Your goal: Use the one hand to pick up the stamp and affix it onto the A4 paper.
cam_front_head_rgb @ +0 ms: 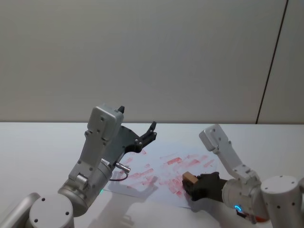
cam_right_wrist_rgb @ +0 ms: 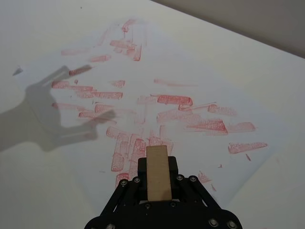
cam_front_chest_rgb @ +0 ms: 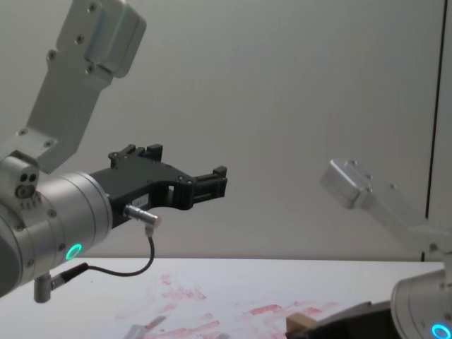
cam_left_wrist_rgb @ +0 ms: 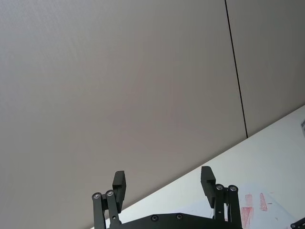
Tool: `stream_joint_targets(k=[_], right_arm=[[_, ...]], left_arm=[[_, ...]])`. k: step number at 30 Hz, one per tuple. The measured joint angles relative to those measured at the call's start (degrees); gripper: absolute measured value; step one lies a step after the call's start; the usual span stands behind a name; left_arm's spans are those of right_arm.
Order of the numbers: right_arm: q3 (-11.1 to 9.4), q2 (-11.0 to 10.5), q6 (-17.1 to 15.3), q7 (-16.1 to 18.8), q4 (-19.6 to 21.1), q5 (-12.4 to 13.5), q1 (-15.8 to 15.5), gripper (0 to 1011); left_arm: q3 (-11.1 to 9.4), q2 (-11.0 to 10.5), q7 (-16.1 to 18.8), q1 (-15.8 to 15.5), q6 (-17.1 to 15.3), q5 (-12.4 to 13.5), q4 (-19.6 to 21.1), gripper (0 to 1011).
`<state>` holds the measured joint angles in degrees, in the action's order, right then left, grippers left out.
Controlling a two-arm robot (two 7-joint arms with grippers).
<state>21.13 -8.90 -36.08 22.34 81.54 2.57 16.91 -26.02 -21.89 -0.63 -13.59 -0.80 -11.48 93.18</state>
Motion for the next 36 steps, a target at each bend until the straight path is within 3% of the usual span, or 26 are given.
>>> stream_joint_targets(k=[10, 20, 26, 36], right_arm=[[-1.1, 0.4, 3.6, -0.9, 0.3, 3.2, 1.1, 220], [-4.1, -0.8, 6.7, -1.9, 4.4, 8.9, 1.8, 220], [-6.5, -3.7, 7.0, -2.9, 9.5, 12.4, -1.1, 220], [-10.1, -9.7, 6.6, -5.3, 17.7, 17.6, -9.6, 220]], left_arm=[[0.0, 0.0, 0.0, 0.0, 0.0, 0.0, 0.0, 1002], [0.0, 0.0, 0.0, 0.0, 0.0, 0.0, 0.0, 1002], [0.0, 0.0, 0.0, 0.0, 0.0, 0.0, 0.0, 1003], [0.0, 0.0, 0.0, 0.0, 0.0, 0.0, 0.0, 1003]])
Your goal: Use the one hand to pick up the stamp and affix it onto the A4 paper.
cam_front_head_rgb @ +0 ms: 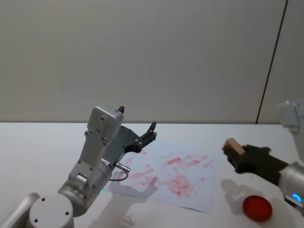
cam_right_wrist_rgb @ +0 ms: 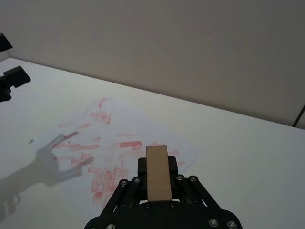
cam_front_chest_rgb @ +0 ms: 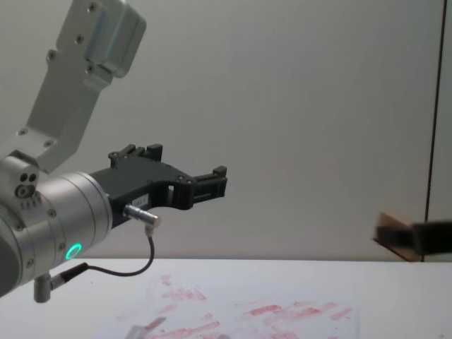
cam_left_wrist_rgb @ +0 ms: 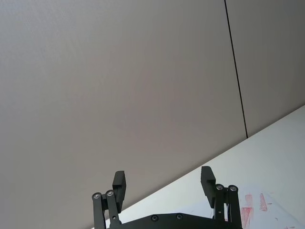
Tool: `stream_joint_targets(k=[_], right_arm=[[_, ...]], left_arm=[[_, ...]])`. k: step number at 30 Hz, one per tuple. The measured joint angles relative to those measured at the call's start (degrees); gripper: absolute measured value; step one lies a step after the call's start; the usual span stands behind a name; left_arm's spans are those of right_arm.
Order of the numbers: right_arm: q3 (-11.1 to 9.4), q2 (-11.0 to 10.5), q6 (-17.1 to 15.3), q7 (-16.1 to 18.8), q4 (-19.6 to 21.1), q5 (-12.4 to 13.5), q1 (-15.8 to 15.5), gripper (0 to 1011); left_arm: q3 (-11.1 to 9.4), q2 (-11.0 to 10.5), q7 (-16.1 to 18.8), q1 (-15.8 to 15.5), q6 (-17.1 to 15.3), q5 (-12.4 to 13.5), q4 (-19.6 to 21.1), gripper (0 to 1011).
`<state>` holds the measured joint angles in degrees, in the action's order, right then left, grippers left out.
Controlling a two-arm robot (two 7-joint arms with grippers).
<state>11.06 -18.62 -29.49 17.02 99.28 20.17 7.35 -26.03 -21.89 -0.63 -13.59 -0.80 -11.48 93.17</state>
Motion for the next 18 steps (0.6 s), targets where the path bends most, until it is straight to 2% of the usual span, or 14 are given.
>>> stream_joint_targets(k=[6, 18], right_arm=[[-2.0, -3.6, 0.8, -1.1, 3.7, 2.2, -5.1, 220], [-4.2, -7.9, 2.2, -1.6, 6.3, 3.9, -10.8, 220]], left_arm=[[0.0, 0.0, 0.0, 0.0, 0.0, 0.0, 0.0, 1002], [0.0, 0.0, 0.0, 0.0, 0.0, 0.0, 0.0, 1002]])
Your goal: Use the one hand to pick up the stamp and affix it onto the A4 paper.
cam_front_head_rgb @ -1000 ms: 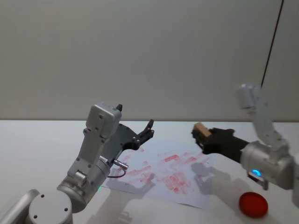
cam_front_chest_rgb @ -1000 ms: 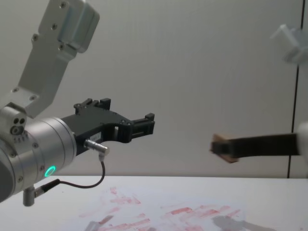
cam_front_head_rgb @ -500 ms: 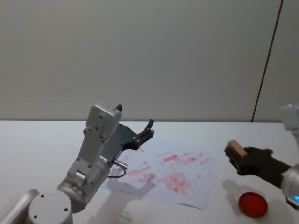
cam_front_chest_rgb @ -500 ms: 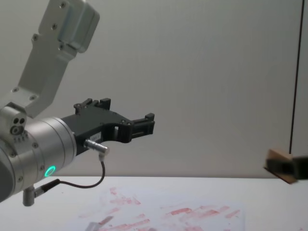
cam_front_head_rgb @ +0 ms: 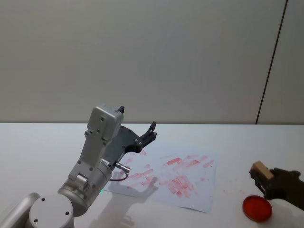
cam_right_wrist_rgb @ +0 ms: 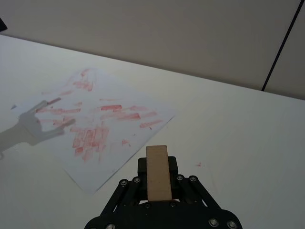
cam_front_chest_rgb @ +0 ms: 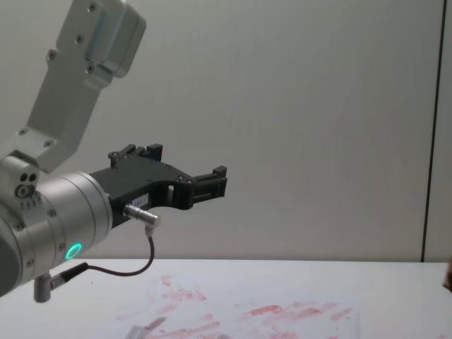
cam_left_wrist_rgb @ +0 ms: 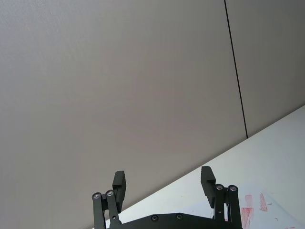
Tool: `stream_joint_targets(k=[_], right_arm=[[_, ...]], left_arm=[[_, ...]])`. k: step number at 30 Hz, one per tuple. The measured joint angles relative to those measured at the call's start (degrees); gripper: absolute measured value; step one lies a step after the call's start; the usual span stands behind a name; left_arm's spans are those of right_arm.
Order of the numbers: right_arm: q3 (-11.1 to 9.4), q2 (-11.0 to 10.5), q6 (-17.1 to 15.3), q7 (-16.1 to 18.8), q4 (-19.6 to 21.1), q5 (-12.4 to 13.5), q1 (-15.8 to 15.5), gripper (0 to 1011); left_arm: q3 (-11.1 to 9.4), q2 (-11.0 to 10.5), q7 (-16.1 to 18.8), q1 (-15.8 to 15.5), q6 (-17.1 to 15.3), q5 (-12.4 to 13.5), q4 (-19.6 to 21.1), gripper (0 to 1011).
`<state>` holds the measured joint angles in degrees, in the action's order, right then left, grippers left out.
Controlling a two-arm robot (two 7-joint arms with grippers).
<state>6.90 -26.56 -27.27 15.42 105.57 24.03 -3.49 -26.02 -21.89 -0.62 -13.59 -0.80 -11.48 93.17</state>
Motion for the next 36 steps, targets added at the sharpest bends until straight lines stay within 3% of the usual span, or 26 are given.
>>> stream_joint_targets(k=[17, 29, 35, 36], right_arm=[[-1.7, -4.6, -0.7, 1.5, 0.3, 0.3, -5.5, 220], [-0.8, -4.6, -0.1, 2.8, -1.5, -1.5, -5.4, 220], [-0.4, -4.3, 0.1, 3.2, -2.0, -2.1, -5.0, 345], [-0.3, -4.3, 0.2, 3.3, -2.2, -2.3, -4.9, 408]], left_arm=[[0.0, 0.0, 0.0, 0.0, 0.0, 0.0, 0.0, 1003], [0.0, 0.0, 0.0, 0.0, 0.0, 0.0, 0.0, 1002], [0.0, 0.0, 0.0, 0.0, 0.0, 0.0, 0.0, 1002], [0.0, 0.0, 0.0, 0.0, 0.0, 0.0, 0.0, 1002]])
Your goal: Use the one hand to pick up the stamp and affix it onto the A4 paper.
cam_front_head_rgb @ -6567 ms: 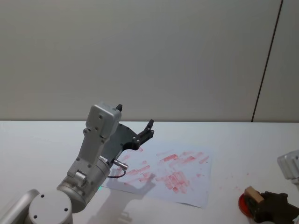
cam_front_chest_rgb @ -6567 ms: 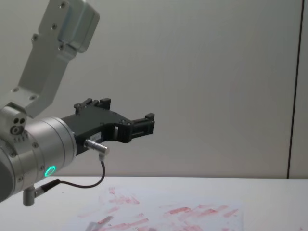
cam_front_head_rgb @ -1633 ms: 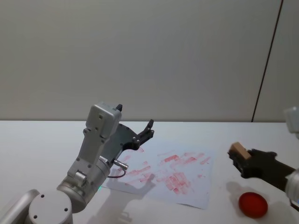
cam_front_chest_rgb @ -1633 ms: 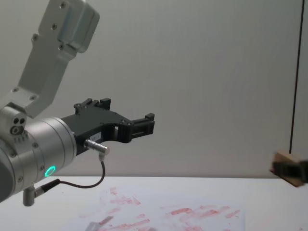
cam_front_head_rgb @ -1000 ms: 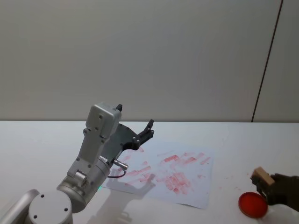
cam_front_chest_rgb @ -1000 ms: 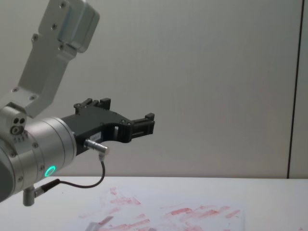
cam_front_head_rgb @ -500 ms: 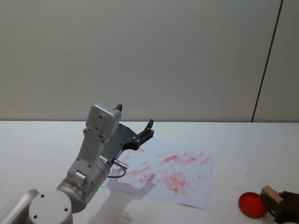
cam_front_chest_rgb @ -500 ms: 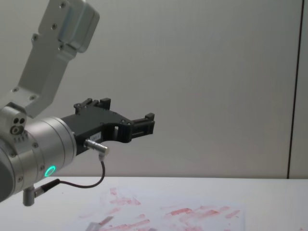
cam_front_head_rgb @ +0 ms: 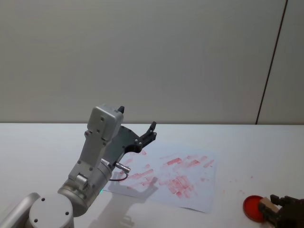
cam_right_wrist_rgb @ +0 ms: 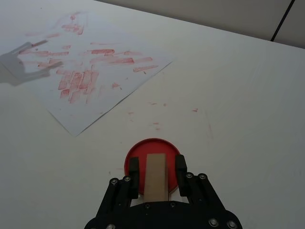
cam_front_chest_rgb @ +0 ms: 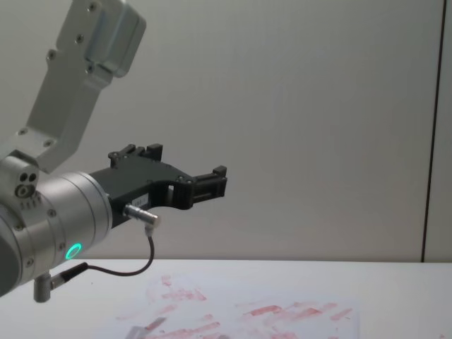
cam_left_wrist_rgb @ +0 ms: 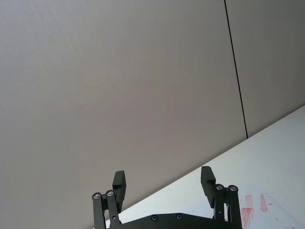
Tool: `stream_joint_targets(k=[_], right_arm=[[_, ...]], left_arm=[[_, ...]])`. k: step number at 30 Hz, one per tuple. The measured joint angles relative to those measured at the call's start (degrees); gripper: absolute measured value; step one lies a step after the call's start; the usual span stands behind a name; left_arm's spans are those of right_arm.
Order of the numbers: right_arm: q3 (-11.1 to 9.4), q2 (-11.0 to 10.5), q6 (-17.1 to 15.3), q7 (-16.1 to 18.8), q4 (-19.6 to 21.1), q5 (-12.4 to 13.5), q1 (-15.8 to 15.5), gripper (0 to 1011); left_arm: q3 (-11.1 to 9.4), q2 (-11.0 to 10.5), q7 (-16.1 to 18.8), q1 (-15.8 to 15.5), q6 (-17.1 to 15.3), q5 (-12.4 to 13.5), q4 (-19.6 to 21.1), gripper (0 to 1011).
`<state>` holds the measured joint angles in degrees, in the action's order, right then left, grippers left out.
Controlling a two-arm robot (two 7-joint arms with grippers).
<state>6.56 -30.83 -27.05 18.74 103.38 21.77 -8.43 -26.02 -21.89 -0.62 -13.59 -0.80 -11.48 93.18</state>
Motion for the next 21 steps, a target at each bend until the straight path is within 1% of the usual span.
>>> stream_joint_targets(k=[1, 2, 3, 5, 6, 7, 9, 12, 14, 15, 16, 17, 21], right_arm=[[0.0, 0.0, 0.0, 0.0, 0.0, -0.1, 0.0, 423], [0.1, 0.1, 0.1, 0.1, -0.1, -0.2, 0.1, 468], [0.1, 0.1, 0.1, 0.1, -0.1, -0.2, 0.1, 481], [0.2, 0.1, 0.2, 0.2, -0.3, -0.3, 0.2, 549], [0.2, 0.1, 0.2, 0.2, -0.3, -0.4, 0.2, 567], [0.3, 0.2, 0.2, 0.3, -0.4, -0.4, 0.2, 623], [0.3, 0.2, 0.2, 0.3, -0.5, -0.5, 0.3, 670], [0.4, 0.2, 0.3, 0.4, -0.6, -0.6, 0.4, 787], [0.4, 0.3, 0.3, 0.5, -0.6, -0.7, 0.4, 802], [0.4, 0.3, 0.3, 0.5, -0.7, -0.7, 0.4, 860], [0.4, 0.3, 0.4, 0.5, -0.7, -0.7, 0.4, 877], [0.5, 0.3, 0.4, 0.5, -0.7, -0.7, 0.4, 927], [0.5, 0.3, 0.4, 0.6, -0.8, -0.8, 0.5, 1001]], left_arm=[[0.0, 0.0, 0.0, 0.0, 0.0, 0.0, 0.0, 1003], [0.0, 0.0, 0.0, 0.0, 0.0, 0.0, 0.0, 1003], [0.0, 0.0, 0.0, 0.0, 0.0, 0.0, 0.0, 1003], [0.0, 0.0, 0.0, 0.0, 0.0, 0.0, 0.0, 1002], [0.0, 0.0, 0.0, 0.0, 0.0, 0.0, 0.0, 1002], [0.0, 0.0, 0.0, 0.0, 0.0, 0.0, 0.0, 1003], [0.0, 0.0, 0.0, 0.0, 0.0, 0.0, 0.0, 1002], [0.0, 0.0, 0.0, 0.0, 0.0, 0.0, 0.0, 1002], [0.0, 0.0, 0.0, 0.0, 0.0, 0.0, 0.0, 1003], [0.0, 0.0, 0.0, 0.0, 0.0, 0.0, 0.0, 1003], [0.0, 0.0, 0.0, 0.0, 0.0, 0.0, 0.0, 1002], [0.0, 0.0, 0.0, 0.0, 0.0, 0.0, 0.0, 1002], [0.0, 0.0, 0.0, 0.0, 0.0, 0.0, 0.0, 1003]])
